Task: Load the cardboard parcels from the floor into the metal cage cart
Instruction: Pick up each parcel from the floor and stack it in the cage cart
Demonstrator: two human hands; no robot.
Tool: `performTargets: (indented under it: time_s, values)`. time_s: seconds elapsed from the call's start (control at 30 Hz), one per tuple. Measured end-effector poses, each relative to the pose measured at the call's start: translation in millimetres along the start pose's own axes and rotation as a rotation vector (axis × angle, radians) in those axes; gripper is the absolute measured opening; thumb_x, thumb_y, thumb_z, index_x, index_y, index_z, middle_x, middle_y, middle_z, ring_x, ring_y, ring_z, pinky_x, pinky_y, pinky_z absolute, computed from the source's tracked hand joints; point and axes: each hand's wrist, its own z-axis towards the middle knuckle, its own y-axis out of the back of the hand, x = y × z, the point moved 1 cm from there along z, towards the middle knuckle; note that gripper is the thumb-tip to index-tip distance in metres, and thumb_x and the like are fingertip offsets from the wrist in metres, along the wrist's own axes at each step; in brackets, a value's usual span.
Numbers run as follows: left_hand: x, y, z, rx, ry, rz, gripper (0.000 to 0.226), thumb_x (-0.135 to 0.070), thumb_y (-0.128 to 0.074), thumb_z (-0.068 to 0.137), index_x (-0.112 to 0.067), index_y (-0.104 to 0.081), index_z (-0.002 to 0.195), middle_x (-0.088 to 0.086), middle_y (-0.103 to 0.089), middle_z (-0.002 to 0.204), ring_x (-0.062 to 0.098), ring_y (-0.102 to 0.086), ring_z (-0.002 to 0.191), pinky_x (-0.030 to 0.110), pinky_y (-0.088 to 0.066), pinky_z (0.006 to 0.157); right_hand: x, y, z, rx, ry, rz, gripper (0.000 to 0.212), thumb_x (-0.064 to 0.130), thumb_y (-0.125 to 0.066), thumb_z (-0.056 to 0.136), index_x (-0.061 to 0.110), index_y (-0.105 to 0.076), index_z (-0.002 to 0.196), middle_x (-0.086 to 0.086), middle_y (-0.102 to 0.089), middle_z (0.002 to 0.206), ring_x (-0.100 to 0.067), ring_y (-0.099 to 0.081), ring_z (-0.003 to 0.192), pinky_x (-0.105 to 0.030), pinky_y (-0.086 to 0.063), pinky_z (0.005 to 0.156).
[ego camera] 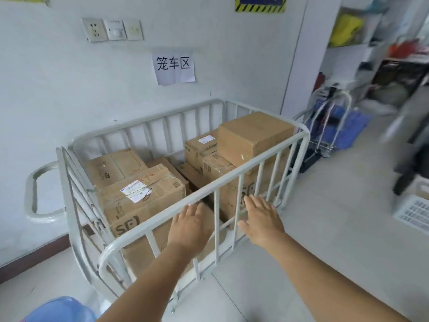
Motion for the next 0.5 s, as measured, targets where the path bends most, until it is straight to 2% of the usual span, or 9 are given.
performTargets:
  time_s: [0.2, 0.33, 0.5]
  values:
    - [-79, -34, -13, 0.093, -0.210, 0.016, 0.069, -0.043, -0.048, 0.096, -0.019, -0.017, 0.153, 0.001, -0.024, 0.157, 0.022, -0.017, 0.146, 0.038, -0.015, 0.118, -78, -7, -75, -0.001, -0.241, 0.029, 0.069, 0.040, -0.045, 0.099, 0.016, -0.014, 0.155, -0.001, -0.013, 0.162, -0.023, -0.005, 0.150, -0.038, -0.009, 0.120]
    - [-136, -61, -23, 0.169, -0.344, 0.055, 0.072, -0.046, -0.047, 0.096, -0.018, -0.014, 0.154, 0.002, -0.021, 0.159, 0.023, -0.019, 0.146, 0.038, -0.017, 0.119, -128, -12, -131, 0.007, -0.396, 0.069, 0.070, 0.041, -0.043, 0.100, 0.015, -0.010, 0.156, -0.001, -0.009, 0.163, -0.023, -0.001, 0.151, -0.039, -0.004, 0.121]
    - [-214, -96, -50, 0.241, -0.531, 0.086, 0.072, -0.044, -0.045, 0.097, -0.016, -0.012, 0.154, 0.001, -0.024, 0.157, 0.021, -0.020, 0.145, 0.036, -0.019, 0.118, -188, -23, -206, 0.001, -0.573, 0.096, 0.069, 0.042, -0.042, 0.100, 0.015, -0.012, 0.155, 0.000, -0.012, 0.162, -0.023, -0.002, 0.150, -0.039, -0.004, 0.120]
